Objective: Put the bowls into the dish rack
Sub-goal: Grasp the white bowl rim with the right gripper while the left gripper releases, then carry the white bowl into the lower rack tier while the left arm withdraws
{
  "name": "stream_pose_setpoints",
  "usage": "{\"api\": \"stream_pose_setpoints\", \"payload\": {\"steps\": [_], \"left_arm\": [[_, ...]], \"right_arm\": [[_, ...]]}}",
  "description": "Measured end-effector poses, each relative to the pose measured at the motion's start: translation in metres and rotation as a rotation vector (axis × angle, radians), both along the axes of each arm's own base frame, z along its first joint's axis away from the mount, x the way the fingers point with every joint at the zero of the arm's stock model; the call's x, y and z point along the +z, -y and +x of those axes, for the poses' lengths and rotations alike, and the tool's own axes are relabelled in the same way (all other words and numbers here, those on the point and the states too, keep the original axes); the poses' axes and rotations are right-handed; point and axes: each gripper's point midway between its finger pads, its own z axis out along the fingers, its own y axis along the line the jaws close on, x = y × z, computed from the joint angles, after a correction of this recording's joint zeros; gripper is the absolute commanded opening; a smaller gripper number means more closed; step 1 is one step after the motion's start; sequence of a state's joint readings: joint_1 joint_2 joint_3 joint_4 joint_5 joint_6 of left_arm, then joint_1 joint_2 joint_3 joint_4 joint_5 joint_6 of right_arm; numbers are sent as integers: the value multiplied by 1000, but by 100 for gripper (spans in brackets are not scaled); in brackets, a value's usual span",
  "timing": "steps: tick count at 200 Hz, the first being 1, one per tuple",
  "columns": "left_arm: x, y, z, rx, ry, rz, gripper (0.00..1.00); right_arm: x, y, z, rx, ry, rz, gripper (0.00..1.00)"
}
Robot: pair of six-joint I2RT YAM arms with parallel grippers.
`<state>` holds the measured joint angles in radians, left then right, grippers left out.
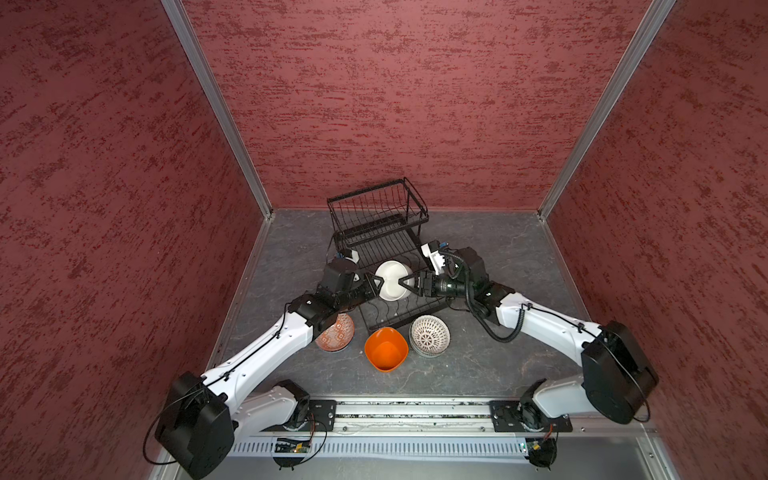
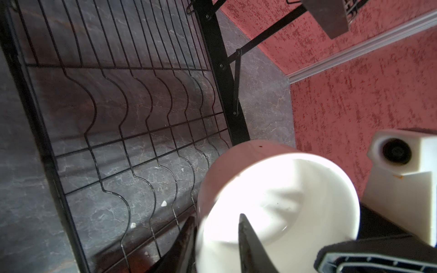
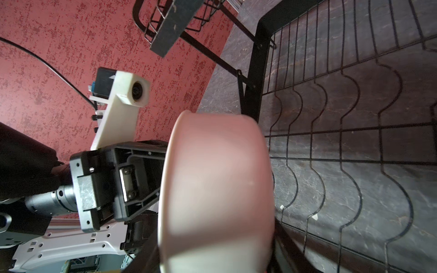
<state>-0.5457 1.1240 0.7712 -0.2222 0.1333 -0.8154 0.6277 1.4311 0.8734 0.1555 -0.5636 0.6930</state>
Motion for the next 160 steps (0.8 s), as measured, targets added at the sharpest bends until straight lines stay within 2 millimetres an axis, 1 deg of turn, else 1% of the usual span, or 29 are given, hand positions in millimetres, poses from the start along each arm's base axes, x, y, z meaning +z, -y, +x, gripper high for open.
{"api": "stream_pose_setpoints", "payload": {"steps": [13, 33, 57, 83, 105, 142, 160], "left_arm": [[0, 0, 0, 0, 2, 1, 63], [1, -1, 1, 3, 4, 0, 82], [5, -4, -2, 1, 21, 9, 100], [18, -13, -8, 21, 53, 9, 100], [28, -25, -17, 49, 76, 21, 100], [28, -51, -32, 110, 66, 83, 100], [30, -64, -40, 139, 70, 110, 100]], "right_arm": [[-4, 2, 1, -13, 0, -19, 37], [-14, 5, 4, -38, 3, -71, 37], [-24, 7, 11, -65, 20, -155, 37], [-31, 4, 26, -89, 66, -241, 36], [-39, 3, 35, -100, 114, -318, 36], [-47, 1, 51, -120, 232, -474, 37], [-50, -1, 54, -116, 308, -554, 39]]}}
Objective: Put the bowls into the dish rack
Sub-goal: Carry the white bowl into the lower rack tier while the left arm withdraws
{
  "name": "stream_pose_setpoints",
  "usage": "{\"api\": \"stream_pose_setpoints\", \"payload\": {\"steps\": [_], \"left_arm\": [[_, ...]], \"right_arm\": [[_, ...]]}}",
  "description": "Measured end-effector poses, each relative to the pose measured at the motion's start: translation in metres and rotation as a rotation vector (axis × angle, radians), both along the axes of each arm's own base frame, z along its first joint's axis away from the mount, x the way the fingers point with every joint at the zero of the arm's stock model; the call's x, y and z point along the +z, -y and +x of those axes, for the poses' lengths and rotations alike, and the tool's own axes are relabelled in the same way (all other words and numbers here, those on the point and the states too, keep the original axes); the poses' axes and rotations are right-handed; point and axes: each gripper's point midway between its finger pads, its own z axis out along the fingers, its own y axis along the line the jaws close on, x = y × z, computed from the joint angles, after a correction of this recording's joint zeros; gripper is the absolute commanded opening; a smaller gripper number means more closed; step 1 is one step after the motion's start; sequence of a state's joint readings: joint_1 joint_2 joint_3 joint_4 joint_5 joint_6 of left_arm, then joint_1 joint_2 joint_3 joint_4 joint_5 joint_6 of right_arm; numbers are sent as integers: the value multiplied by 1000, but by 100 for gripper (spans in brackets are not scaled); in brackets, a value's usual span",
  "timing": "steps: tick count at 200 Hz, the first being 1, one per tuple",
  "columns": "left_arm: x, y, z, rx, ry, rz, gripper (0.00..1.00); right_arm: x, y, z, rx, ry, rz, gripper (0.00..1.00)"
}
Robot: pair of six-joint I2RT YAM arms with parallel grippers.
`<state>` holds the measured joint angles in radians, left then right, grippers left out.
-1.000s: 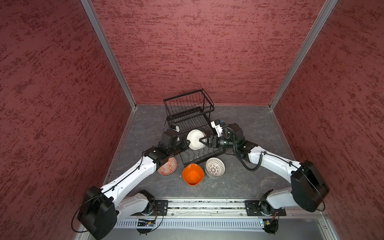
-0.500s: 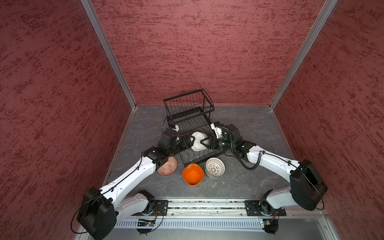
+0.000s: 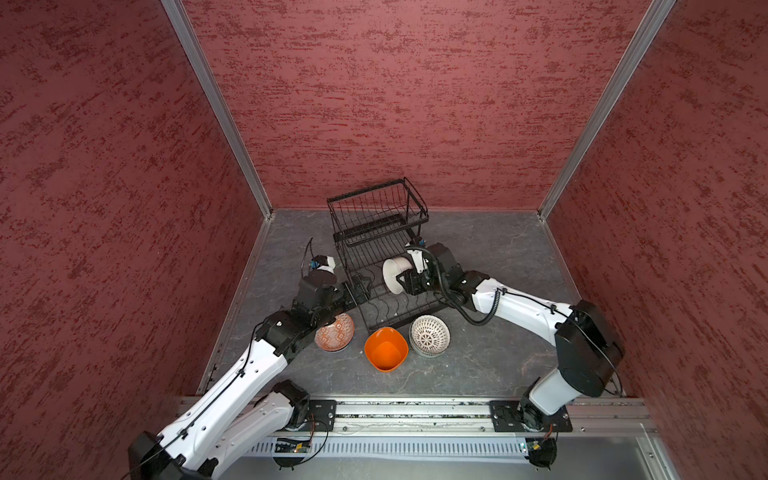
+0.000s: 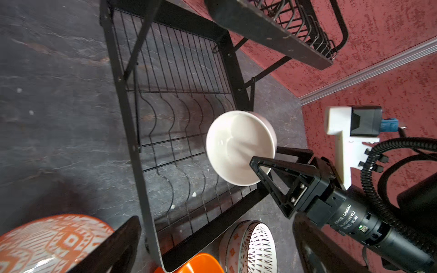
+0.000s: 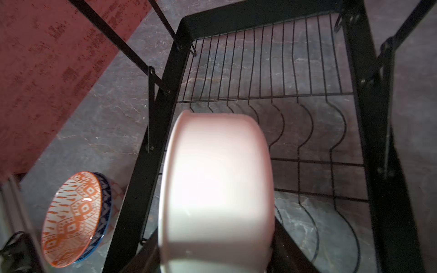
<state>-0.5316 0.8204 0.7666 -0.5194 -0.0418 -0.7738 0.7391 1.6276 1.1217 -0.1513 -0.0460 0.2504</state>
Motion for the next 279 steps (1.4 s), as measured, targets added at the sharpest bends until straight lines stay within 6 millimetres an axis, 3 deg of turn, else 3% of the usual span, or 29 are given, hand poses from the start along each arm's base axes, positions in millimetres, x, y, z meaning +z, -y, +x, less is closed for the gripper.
{"api": "stream_pose_setpoints", "payload": {"steps": [65, 132, 200, 279], "left_arm": [[-1, -32, -11, 83, -8, 46, 100], [-4, -43, -12, 112, -20, 62, 100], [-12, -51, -12, 133, -45, 75, 100], [-11, -57, -12, 142, -39, 77, 100]], "right_arm": [[-14, 1, 11, 16, 239, -305, 39], [8, 2, 35, -13, 474, -437, 41], [-35, -2, 55, 29, 576, -653, 41], [-33, -13, 71, 51, 748, -817, 42]]}}
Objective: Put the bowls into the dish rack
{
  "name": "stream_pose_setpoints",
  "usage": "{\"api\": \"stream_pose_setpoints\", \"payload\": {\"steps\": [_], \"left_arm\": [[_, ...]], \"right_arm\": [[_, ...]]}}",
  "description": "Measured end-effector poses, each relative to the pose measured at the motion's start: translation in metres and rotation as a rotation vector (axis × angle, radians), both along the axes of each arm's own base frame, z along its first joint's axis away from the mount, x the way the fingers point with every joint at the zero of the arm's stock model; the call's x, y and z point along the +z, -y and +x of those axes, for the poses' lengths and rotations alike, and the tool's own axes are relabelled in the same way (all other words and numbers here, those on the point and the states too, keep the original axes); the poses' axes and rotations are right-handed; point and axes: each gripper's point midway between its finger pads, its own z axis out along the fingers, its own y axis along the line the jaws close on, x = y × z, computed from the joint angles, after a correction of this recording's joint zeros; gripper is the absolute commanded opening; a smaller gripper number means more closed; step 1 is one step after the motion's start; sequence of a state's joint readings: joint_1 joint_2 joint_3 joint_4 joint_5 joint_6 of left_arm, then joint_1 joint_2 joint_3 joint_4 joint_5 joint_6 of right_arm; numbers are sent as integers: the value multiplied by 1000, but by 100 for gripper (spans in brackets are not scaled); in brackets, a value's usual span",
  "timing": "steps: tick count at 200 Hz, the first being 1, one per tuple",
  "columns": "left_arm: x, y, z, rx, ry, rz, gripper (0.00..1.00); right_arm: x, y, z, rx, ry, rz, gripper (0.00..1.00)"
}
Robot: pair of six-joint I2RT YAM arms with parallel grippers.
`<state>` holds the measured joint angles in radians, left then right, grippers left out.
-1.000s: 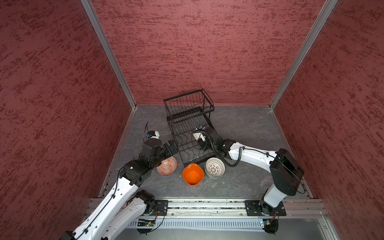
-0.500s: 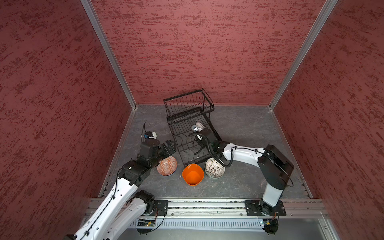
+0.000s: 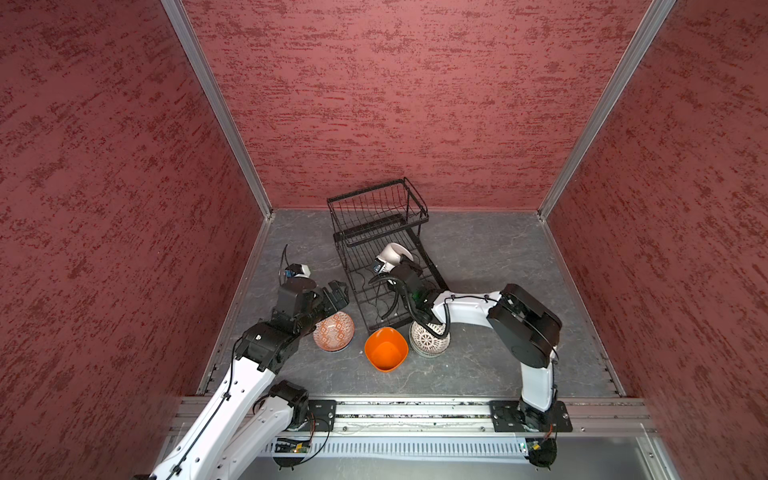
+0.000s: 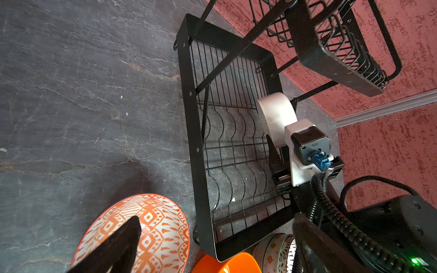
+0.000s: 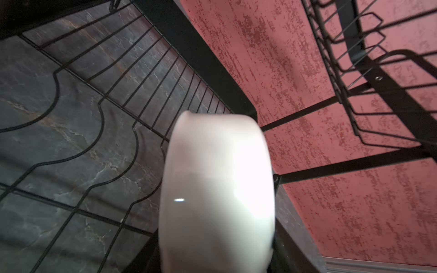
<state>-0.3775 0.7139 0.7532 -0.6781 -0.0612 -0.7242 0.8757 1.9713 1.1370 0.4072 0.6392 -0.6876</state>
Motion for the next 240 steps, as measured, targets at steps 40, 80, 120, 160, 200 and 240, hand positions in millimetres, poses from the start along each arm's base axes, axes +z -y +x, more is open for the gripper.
{"api": "stream_pose_setpoints", "payload": {"steps": [40, 80, 120, 160, 200, 240], "left_arm": [[-1, -1, 0, 2, -7, -4, 100], [-3, -1, -1, 1, -10, -6, 100], [-10, -3, -1, 7, -25, -2, 100], [-10, -5, 0, 16, -28, -5, 100], [-17, -7, 2, 20, -52, 0, 100], [-25, -8, 2, 22, -69, 2, 100]], "right_arm": [[-6, -4, 7, 5, 36, -56, 42], [-3, -10, 21, 5, 72, -72, 42], [4, -11, 39, -10, 94, -68, 42], [-2, -7, 60, -32, 107, -85, 42], [-25, 2, 73, -46, 89, -130, 42], [-21, 4, 87, -59, 117, -133, 42]]}}
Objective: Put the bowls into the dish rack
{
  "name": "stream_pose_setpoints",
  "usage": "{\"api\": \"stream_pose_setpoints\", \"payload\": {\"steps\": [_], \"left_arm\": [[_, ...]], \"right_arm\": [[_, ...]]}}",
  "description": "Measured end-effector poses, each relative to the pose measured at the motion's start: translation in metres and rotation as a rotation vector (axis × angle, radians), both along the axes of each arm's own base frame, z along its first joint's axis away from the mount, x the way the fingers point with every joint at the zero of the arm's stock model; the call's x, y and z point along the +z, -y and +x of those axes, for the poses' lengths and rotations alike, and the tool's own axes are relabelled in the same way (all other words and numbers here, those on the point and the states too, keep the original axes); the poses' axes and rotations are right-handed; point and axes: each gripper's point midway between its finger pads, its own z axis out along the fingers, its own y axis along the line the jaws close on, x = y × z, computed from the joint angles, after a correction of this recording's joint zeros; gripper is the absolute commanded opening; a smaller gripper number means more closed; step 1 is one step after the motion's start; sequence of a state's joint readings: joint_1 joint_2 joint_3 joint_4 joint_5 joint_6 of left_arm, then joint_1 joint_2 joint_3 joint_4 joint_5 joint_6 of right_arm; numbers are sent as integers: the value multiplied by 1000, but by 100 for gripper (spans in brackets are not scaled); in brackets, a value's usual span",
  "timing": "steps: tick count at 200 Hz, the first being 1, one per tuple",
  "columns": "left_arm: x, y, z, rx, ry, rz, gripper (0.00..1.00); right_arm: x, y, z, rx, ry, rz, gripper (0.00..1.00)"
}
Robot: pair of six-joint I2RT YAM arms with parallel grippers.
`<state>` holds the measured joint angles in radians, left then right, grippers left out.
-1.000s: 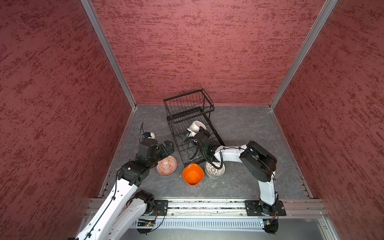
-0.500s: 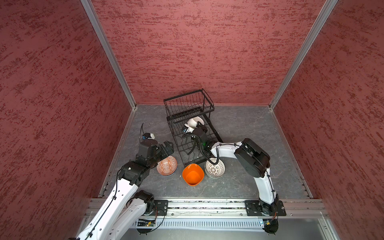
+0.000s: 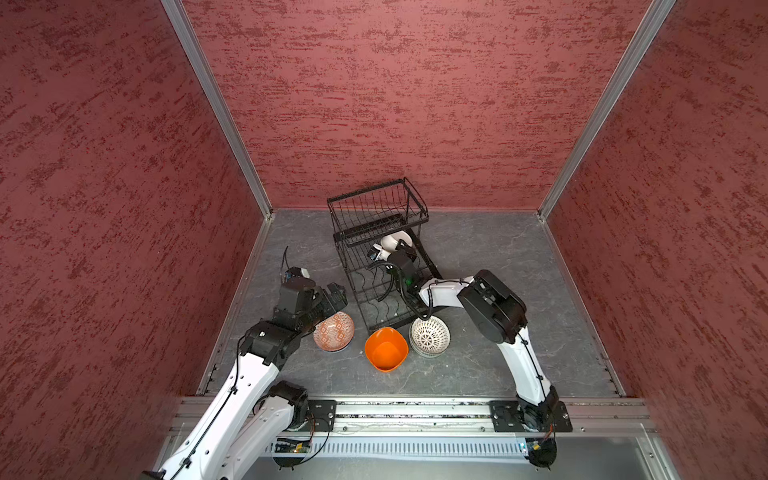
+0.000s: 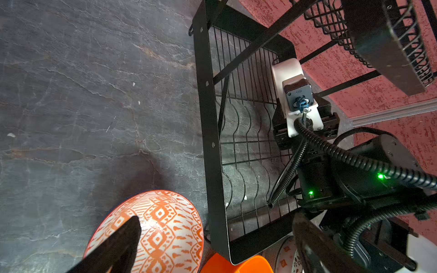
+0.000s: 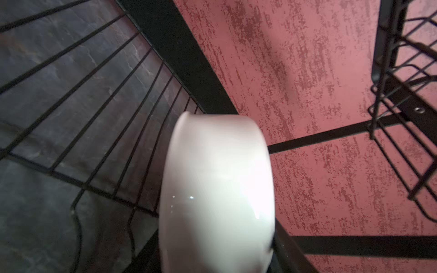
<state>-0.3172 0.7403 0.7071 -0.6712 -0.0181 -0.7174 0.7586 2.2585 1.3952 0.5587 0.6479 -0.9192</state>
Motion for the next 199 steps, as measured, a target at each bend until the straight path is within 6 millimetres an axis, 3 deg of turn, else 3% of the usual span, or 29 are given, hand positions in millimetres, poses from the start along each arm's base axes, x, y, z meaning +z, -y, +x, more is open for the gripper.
{"api": "stream_pose_setpoints", "payload": {"steps": [33, 74, 121, 199], "left_arm": [[-1, -1, 1, 2, -2, -7, 100], [1, -2, 3, 7, 6, -15, 100], [1, -2, 3, 9, 7, -23, 100], [-3, -3, 3, 10, 0, -29, 100]], "right_arm": [[3, -3, 12, 0, 22, 1, 42], [-8, -7, 23, 7, 22, -24, 42], [-13, -8, 25, 11, 21, -37, 45], [-14, -13, 28, 22, 19, -29, 69]]}}
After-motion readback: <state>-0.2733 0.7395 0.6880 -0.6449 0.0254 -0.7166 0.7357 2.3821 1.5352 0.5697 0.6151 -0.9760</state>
